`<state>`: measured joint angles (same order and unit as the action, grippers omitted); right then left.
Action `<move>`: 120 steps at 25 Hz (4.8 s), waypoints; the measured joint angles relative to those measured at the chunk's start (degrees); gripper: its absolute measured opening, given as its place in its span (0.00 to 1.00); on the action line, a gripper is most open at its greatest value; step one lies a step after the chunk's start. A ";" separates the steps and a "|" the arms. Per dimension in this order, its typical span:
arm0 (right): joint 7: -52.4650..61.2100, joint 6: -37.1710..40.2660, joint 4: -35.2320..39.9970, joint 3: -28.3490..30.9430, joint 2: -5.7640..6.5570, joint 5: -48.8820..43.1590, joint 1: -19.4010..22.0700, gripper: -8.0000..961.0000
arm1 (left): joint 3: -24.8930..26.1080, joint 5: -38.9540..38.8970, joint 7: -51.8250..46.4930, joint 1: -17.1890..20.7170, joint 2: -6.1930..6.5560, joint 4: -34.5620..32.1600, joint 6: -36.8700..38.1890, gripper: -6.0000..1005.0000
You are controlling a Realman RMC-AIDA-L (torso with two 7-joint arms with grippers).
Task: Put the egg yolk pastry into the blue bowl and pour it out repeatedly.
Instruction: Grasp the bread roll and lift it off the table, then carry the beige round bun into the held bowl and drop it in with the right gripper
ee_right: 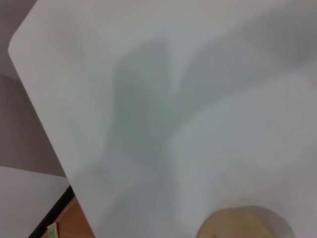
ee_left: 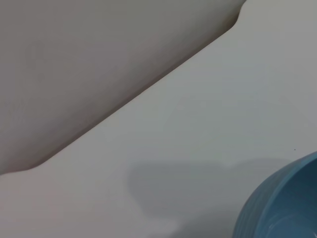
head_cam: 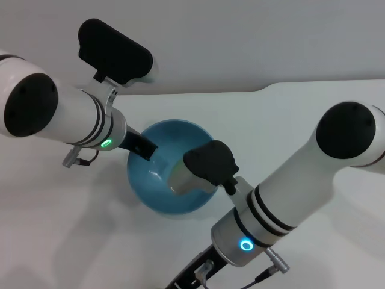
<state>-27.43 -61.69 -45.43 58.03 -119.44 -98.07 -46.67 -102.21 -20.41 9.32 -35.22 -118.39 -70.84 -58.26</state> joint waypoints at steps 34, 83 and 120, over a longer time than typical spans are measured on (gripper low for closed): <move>-3.33 5.20 4.01 -3.13 -0.27 5.63 -0.99 0.49 | -0.61 -0.16 -0.08 -0.02 -0.09 -0.18 0.60 0.00; -2.80 -3.48 -3.69 5.00 0.78 4.06 4.06 0.02 | -0.26 -0.53 -0.09 -1.50 0.05 -0.14 -3.15 0.00; 8.52 -20.32 -40.05 30.34 0.69 -24.84 21.88 0.06 | 0.23 -3.41 -3.17 -7.21 -0.12 0.62 -19.27 0.00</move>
<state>-18.92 -82.01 -85.49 88.37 -118.75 -122.91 -24.79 -101.98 -23.82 6.15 -42.43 -118.51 -70.22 -77.53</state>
